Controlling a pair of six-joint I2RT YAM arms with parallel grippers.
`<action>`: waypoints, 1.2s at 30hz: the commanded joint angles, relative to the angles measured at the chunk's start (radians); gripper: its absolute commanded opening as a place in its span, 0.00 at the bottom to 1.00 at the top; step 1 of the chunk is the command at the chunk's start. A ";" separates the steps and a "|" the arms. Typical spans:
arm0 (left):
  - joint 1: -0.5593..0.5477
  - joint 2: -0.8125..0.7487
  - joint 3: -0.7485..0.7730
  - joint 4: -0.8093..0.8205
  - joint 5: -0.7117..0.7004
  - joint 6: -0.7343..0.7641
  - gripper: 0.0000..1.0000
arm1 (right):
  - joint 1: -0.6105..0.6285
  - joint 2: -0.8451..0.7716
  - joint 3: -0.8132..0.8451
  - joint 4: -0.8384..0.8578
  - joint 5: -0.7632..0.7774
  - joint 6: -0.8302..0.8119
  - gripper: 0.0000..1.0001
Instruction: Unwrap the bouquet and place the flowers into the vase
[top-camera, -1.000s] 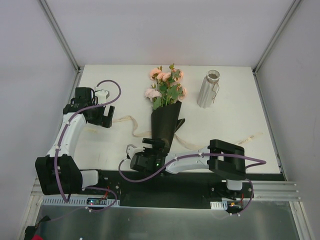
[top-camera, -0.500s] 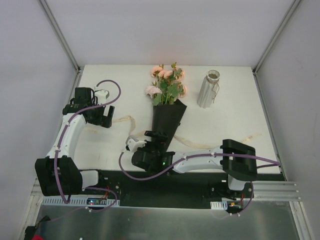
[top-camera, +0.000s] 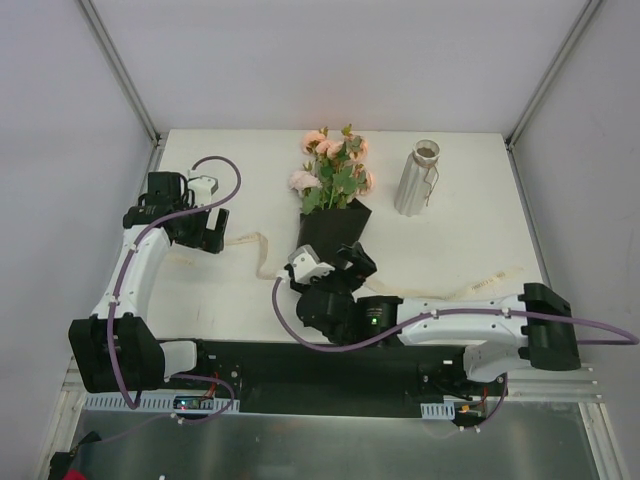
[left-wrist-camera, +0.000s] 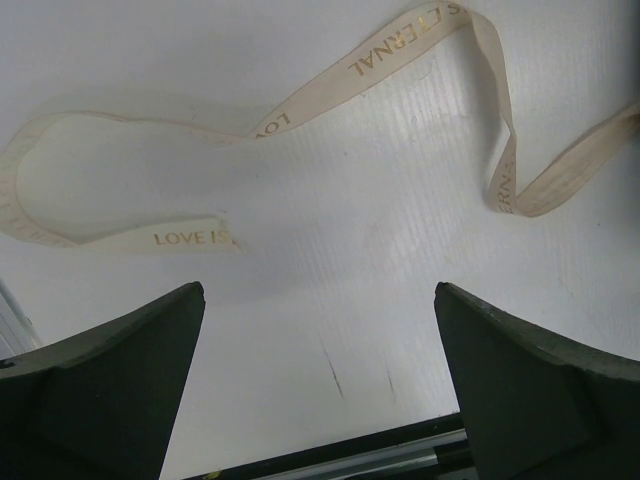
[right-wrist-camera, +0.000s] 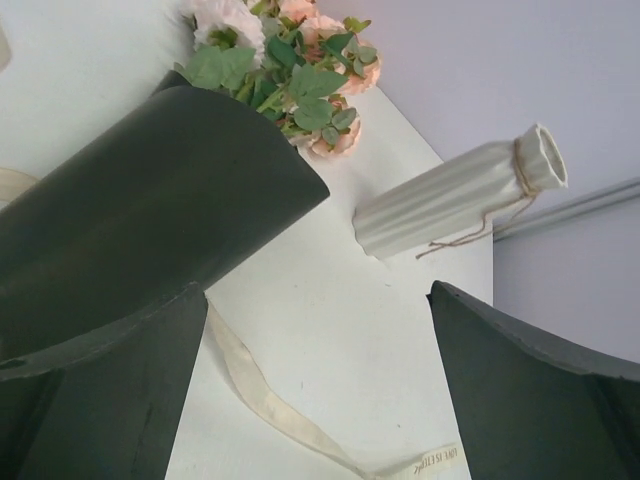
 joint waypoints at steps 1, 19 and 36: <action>0.001 -0.020 0.050 -0.024 0.034 -0.007 0.99 | 0.027 -0.126 -0.017 -0.219 0.056 0.247 0.96; -0.019 -0.012 0.038 -0.041 0.045 0.006 0.99 | -0.010 0.245 0.215 -0.270 -0.387 0.186 0.96; -0.019 0.017 0.034 -0.039 0.045 0.010 0.99 | -0.097 0.460 0.232 0.045 -0.199 0.019 0.96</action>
